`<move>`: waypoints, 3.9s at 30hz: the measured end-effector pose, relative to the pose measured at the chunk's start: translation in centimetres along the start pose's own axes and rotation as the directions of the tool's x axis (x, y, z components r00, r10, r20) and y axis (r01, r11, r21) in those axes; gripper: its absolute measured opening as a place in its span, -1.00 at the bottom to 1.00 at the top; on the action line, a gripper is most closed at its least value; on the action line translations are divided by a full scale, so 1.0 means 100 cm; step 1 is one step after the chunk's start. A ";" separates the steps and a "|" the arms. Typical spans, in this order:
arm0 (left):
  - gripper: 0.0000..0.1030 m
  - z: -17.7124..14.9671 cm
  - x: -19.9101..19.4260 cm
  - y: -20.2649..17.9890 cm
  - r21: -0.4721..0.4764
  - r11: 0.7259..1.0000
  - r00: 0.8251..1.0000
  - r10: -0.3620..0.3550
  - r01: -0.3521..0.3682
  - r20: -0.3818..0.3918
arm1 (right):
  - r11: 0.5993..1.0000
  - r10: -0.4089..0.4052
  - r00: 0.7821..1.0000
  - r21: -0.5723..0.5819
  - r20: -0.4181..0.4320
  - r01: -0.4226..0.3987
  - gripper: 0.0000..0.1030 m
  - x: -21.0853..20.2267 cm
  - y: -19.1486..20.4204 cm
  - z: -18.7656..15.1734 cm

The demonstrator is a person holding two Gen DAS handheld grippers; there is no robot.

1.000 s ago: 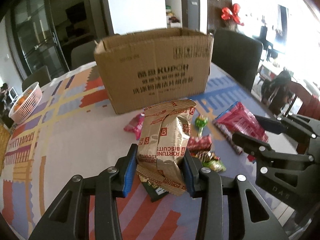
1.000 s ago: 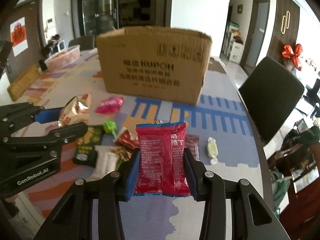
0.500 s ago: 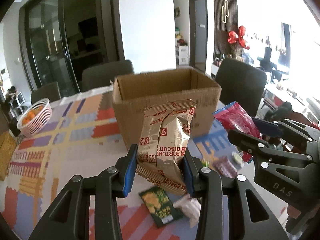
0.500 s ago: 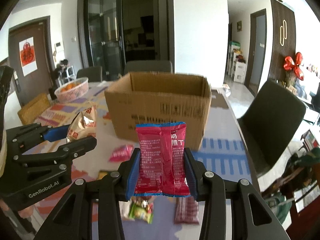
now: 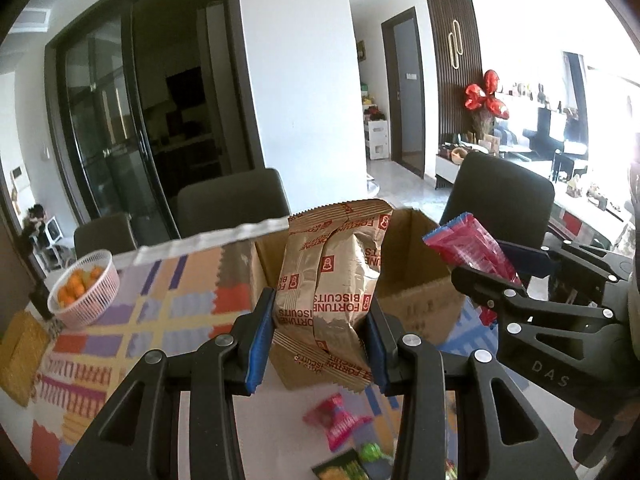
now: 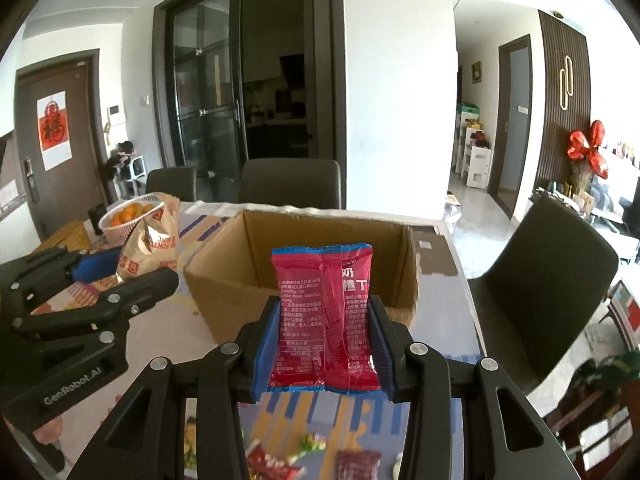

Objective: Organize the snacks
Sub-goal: 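Carry both packs over the cardboard box and open both tools to drop them, then grasp the green lollipop with the left tool while the right tool grasps the wrapped candy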

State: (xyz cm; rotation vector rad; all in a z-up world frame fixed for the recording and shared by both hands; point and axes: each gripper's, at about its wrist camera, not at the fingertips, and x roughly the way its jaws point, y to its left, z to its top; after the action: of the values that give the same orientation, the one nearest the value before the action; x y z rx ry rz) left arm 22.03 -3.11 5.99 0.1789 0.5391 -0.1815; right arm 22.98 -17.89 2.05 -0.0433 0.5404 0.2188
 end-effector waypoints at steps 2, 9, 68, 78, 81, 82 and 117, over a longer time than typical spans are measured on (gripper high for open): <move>-0.21 0.009 0.006 0.001 0.011 1.000 1.000 0.001 -0.002 0.004 | 1.000 -0.002 1.000 -0.006 0.004 0.002 -0.17 0.006 -0.002 0.011; -0.21 0.033 0.044 0.008 0.007 0.999 0.997 -0.035 0.035 -0.064 | 0.999 0.033 0.998 0.017 -0.049 -0.033 -0.17 0.040 -0.013 0.039; 0.54 -0.065 0.018 -0.088 0.101 0.961 0.932 -0.219 0.257 -0.288 | 0.986 -0.148 0.973 0.054 -0.177 0.160 0.31 -0.036 -0.061 -0.066; 0.48 -0.096 0.048 -0.105 0.119 0.943 0.886 -0.241 0.310 -0.396 | 0.982 -0.135 0.943 0.088 -0.303 0.169 0.31 -0.016 -0.071 -0.112; 0.44 -0.103 0.060 -0.109 0.128 0.939 0.873 -0.238 0.318 -0.425 | 0.980 -0.125 0.932 0.102 -0.341 0.169 0.30 -0.007 -0.074 -0.123; 0.42 -0.106 0.064 -0.110 0.128 0.938 0.869 -0.239 0.322 -0.434 | 0.980 -0.124 0.929 0.103 -0.348 0.170 0.30 -0.004 -0.075 -0.125; -0.50 -0.120 0.122 -0.124 0.062 0.939 0.814 -0.259 0.339 -0.520 | 0.982 -0.088 0.881 0.107 -0.465 0.155 -0.62 0.054 -0.084 -0.154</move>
State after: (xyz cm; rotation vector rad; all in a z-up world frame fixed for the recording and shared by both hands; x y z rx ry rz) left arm 23.70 -14.08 -12.05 0.2941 1.0852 -0.4961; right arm 21.55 -26.58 -14.04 0.0099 1.0239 0.0425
